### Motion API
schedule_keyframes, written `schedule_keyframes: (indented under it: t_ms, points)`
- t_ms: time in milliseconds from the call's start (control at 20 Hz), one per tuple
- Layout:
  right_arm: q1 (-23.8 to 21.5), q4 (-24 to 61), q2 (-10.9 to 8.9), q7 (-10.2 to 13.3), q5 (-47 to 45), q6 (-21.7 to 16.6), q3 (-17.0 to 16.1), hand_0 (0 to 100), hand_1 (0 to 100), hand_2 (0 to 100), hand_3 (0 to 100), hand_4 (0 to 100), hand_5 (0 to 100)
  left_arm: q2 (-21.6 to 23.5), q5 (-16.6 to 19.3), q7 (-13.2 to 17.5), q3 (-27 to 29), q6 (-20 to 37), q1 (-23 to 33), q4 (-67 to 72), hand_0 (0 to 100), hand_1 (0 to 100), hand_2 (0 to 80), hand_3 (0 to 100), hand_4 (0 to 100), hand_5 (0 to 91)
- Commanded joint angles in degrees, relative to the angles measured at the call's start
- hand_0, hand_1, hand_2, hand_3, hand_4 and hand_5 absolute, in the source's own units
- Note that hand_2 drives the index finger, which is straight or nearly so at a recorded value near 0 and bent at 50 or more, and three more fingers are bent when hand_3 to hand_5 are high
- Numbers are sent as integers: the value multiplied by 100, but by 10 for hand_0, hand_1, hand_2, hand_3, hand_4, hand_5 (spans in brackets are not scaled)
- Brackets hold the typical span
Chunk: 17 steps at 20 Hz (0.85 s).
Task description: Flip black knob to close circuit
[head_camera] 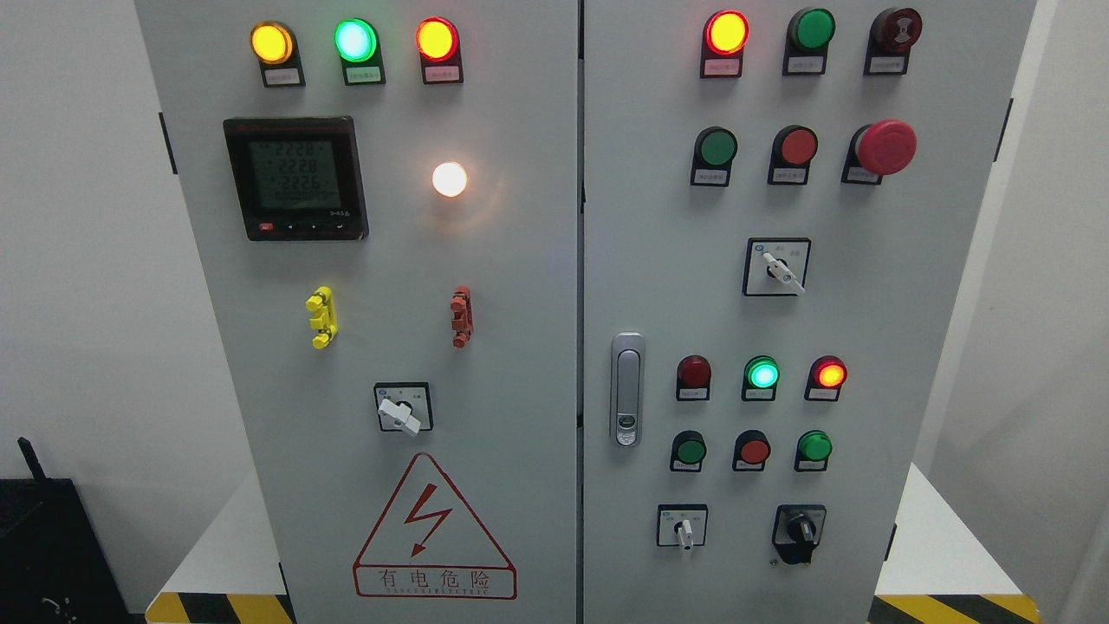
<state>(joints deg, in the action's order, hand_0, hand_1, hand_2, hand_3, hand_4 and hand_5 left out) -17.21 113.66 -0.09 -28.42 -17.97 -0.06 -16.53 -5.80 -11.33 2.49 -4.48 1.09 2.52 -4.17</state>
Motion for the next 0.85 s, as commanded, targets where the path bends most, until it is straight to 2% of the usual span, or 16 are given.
schedule_keyframes:
  t_ms: [0,150,300,800]
  points:
    - [-582,569,71,-189,-998,-109,-615,0,0,0,0,0,0,0,-1,-3,0,-4,-6,4,120,556,0,0,0,0]
    - [-722,560,71,-225,-998,-117,-553,0,0,0,0,0,0,0,-1,-3,0,-4,-6,4,120,556,0,0,0,0]
    - [-810,552,80,-383,-998,-117,-553,0,0,0,0,0,0,0,-1,-3,0,-4,-6,-5,120,556,0,0,0,0]
    - [-846,464,88,-392,-998,-117,-430,0,0,0,0,0,0,0,-1,-3,0,-4,2,-5,120,556,0,0,0,0]
